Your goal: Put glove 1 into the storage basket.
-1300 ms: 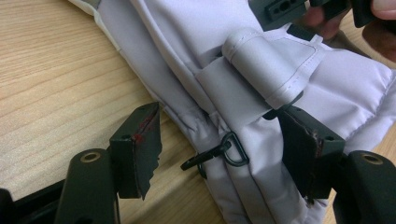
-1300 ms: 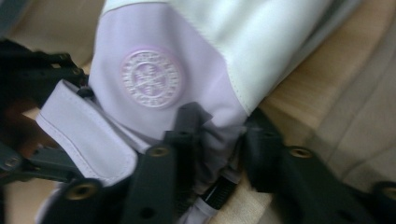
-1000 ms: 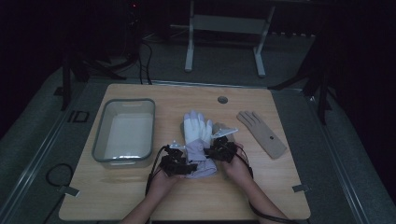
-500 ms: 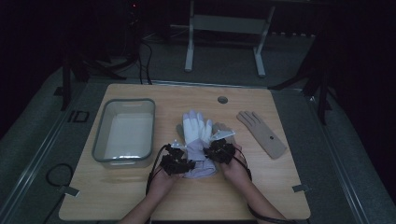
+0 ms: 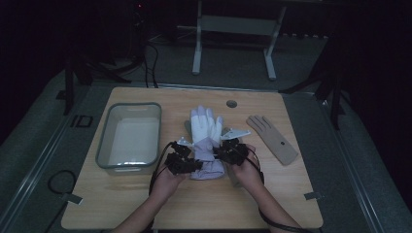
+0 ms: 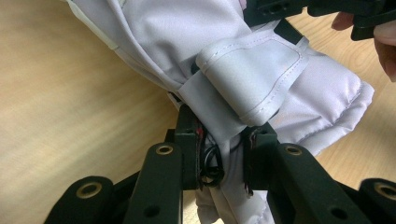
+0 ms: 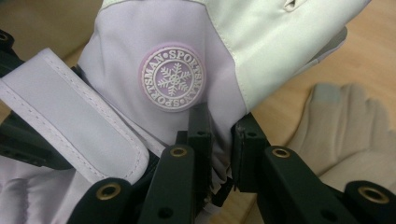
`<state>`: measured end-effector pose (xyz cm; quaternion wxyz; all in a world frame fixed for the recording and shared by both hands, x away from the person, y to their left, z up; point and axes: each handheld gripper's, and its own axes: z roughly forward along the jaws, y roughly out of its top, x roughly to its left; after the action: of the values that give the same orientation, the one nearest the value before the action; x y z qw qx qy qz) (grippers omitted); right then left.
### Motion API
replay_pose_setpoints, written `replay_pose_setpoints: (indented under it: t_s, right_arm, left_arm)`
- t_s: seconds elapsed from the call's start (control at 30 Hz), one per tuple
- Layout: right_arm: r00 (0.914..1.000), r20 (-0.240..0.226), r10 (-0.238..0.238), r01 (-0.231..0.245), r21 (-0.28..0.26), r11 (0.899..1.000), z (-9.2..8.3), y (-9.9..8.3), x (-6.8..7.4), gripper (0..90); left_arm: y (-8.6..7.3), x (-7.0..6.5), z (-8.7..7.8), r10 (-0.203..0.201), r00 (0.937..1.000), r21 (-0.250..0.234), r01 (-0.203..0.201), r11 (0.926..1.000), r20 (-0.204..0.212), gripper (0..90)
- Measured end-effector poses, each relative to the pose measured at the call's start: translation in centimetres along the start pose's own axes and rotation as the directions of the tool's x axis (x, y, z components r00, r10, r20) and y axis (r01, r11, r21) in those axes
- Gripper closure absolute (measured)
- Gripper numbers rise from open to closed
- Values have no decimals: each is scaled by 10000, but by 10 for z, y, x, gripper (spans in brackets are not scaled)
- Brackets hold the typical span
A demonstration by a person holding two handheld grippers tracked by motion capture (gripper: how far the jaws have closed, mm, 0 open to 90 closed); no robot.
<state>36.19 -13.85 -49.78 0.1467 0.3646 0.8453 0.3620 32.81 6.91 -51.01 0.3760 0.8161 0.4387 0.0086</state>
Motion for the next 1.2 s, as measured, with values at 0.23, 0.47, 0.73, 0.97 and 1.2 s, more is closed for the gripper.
replay_pose_setpoints:
  t_s: [0.23, 0.47, 0.73, 0.97, 1.2]
  right_arm:
    - [10000, -4, -14, 14, -520, 9986, -15, 26, 5, 801]
    - [10000, -29, -17, 14, -859, 9963, -19, 49, 12, 801]
    - [9997, -182, -132, 114, -980, 9951, -14, 76, 26, 801]
    - [9985, -461, -309, 258, -1086, 9938, -2, 104, 48, 800]
    - [9963, -763, -392, 300, -1190, 9924, 10, 123, 69, 800]
  left_arm:
    - [19, 2, -28, 434, 9989, -74, -436, 9990, -195, 730]
    - [34, 9, -55, 752, 9960, -78, -756, 9971, -491, 731]
    - [39, 23, -82, 879, 9935, -42, -884, 9961, -729, 731]
    - [35, 44, -110, 864, 9925, -86, -875, 9961, -866, 731]
    - [26, 64, -139, 898, 9897, -54, -910, 9958, -1118, 732]
